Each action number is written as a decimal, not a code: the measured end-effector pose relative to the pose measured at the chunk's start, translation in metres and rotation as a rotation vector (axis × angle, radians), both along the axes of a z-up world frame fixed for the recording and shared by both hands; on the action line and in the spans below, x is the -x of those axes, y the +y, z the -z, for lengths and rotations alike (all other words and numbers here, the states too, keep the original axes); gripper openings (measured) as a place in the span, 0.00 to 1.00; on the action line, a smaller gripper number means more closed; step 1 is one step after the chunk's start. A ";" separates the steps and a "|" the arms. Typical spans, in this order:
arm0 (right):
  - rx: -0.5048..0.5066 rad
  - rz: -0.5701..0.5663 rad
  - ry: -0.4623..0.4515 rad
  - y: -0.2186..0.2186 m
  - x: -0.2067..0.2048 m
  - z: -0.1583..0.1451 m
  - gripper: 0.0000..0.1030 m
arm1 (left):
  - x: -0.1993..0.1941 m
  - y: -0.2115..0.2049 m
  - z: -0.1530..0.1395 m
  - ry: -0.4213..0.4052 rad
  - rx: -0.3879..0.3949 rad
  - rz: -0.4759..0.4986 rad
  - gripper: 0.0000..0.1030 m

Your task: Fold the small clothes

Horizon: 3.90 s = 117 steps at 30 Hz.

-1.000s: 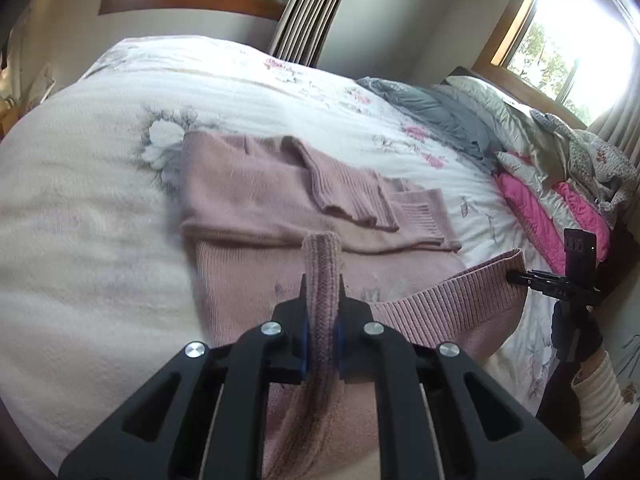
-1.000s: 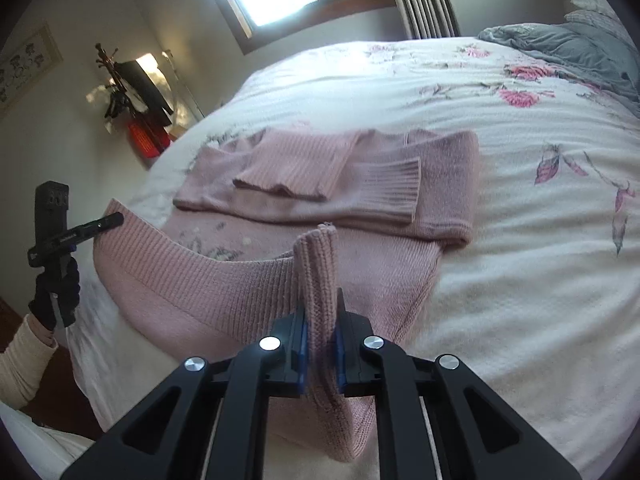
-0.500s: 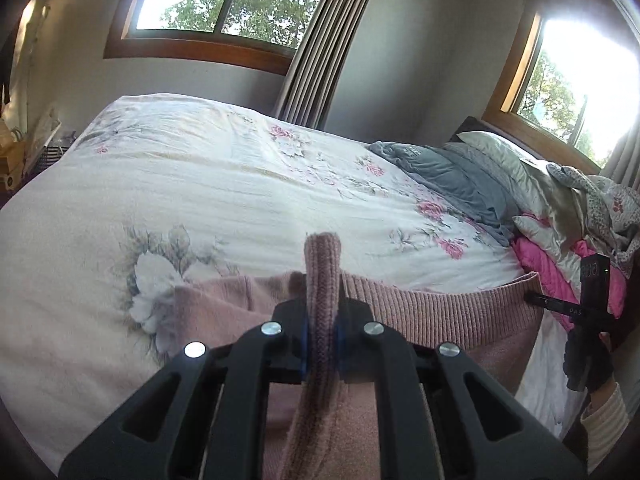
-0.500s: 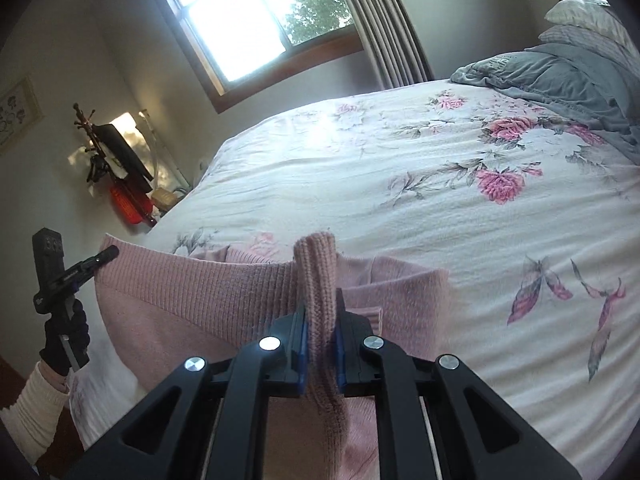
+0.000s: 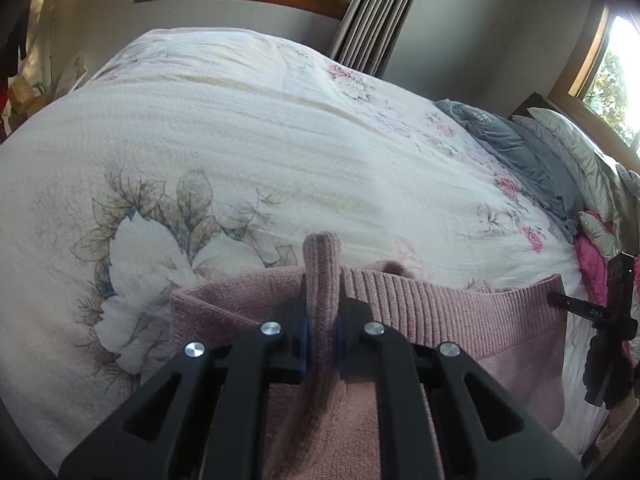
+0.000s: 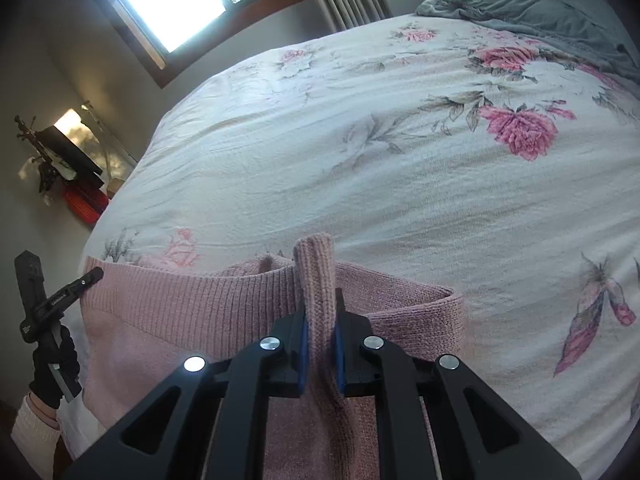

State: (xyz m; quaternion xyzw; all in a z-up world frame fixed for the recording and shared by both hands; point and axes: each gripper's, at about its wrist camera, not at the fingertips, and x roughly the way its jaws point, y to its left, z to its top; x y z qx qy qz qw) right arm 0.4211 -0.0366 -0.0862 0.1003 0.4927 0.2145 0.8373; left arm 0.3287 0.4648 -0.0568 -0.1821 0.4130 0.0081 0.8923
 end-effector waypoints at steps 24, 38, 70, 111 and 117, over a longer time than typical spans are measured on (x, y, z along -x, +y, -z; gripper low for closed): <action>-0.092 -0.090 0.110 -0.049 0.182 0.036 0.56 | 0.186 -0.026 0.029 0.107 0.117 0.037 0.37; 0.008 -0.071 0.187 -0.046 0.186 0.053 0.08 | 0.184 -0.026 0.046 0.172 0.048 0.067 0.13; -0.393 0.052 0.321 -0.071 0.116 0.085 0.51 | 0.085 -0.099 0.030 0.114 0.011 0.153 0.46; -0.271 -0.192 0.132 0.100 0.090 -0.047 0.16 | 0.142 -0.024 0.001 0.016 0.206 0.088 0.48; -0.082 -0.432 0.083 0.213 0.113 -0.055 0.16 | 0.153 -0.002 -0.003 -0.005 0.249 0.049 0.49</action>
